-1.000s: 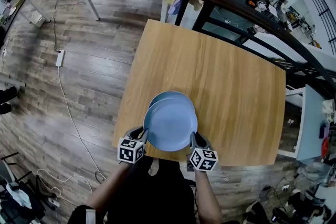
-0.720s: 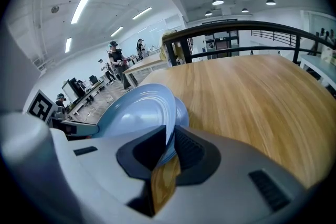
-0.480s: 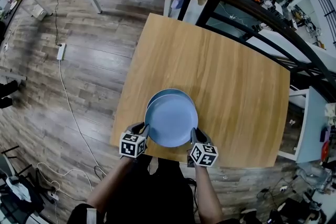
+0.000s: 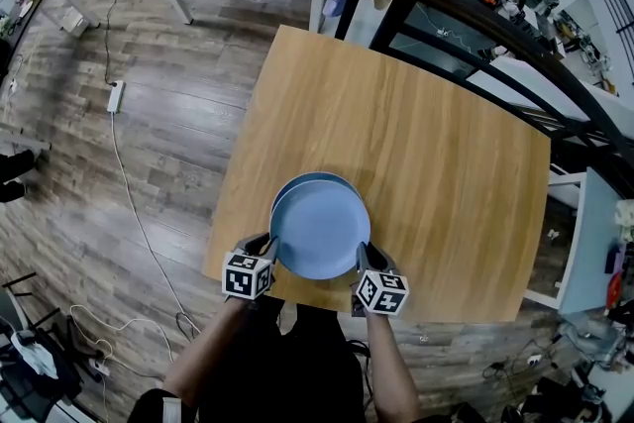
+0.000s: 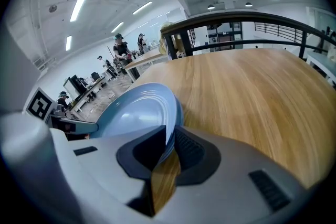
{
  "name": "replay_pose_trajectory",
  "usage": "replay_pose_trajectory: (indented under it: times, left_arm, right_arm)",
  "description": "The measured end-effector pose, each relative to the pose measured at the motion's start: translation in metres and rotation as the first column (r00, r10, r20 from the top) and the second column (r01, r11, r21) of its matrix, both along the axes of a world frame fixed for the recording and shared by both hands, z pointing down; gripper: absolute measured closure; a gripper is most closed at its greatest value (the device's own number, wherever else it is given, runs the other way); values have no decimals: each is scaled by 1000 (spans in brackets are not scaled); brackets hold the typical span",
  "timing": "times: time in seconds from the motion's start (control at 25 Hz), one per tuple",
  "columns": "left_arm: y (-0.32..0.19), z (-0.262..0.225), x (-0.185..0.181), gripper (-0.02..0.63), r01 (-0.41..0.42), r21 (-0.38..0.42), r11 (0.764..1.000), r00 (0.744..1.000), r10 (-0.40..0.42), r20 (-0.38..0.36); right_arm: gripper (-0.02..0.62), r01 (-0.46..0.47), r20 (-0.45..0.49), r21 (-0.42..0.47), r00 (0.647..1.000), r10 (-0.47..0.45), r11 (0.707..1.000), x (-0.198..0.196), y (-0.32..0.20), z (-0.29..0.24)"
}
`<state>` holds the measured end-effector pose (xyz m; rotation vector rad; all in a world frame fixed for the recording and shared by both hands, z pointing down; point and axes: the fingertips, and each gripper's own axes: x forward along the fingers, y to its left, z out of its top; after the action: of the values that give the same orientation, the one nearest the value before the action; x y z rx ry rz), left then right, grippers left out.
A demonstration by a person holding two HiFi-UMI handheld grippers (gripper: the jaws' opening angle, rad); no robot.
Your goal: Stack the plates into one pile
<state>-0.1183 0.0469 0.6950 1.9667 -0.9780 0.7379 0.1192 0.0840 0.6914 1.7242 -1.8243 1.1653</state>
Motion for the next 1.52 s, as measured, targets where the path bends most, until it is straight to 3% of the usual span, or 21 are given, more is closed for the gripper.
replay_pose_trajectory:
  times: [0.68,1.52]
  left_arm:
    - [-10,3,-5,520,30,-22,999,999,-29,43]
    - [-16,5,-2,500,6,-29,1000,998,-4,58]
  right_arm:
    - [523,40,3,-43,999,-40,998,-5,-14,15]
    - [497,53,-21,-72,998,-55,996,-2,-22,18]
